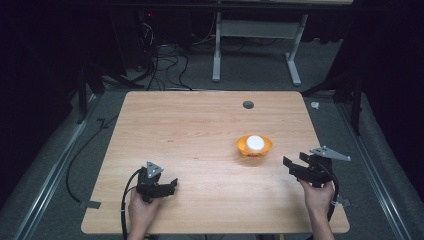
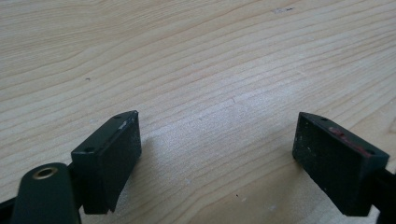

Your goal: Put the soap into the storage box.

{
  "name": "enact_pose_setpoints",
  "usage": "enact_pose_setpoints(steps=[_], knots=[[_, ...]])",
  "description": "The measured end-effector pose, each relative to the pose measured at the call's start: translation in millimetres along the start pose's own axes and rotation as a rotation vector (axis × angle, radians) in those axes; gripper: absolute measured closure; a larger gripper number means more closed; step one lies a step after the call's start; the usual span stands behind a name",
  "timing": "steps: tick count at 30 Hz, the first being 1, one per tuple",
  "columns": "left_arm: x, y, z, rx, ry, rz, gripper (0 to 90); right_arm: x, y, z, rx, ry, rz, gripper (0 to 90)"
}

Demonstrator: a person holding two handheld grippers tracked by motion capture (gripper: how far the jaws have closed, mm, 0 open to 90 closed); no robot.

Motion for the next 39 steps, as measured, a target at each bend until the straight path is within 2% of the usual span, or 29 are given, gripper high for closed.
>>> enact_pose_setpoints(steps=[13, 27, 33, 39], knots=[[0.1, -0.1, -0.1, 0.000, -0.001, 0.000, 15.9, 3.6, 21.2, -9.2, 0.017, -0.025, -0.038, 30.8], [0.1, -0.1, -0.2, 0.000, -0.001, 0.001, 15.9, 12.9, 38.3, -22.8, 0.041, -0.062, -0.045, 30.8], [0.1, -0.1, -0.2, 0.000, -0.001, 0.000, 15.9, 15.6, 46.0, -28.0, 0.061, -0.057, -0.036, 30.7], [0.1, -0.1, -0.2, 0.000, -0.001, 0.001, 15.9, 18.8, 55.2, -34.1, 0.100, -0.016, 0.021, 30.6]])
Point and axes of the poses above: each handheld gripper's, and its own axes: z roughly backward along the jaws, y roughly out of its underside, x roughly to its left, the point moved 5 cm from there along -z, roughly forward along the jaws, and after that the axes turned 9 degrees about -y, right-handed, at the moved point
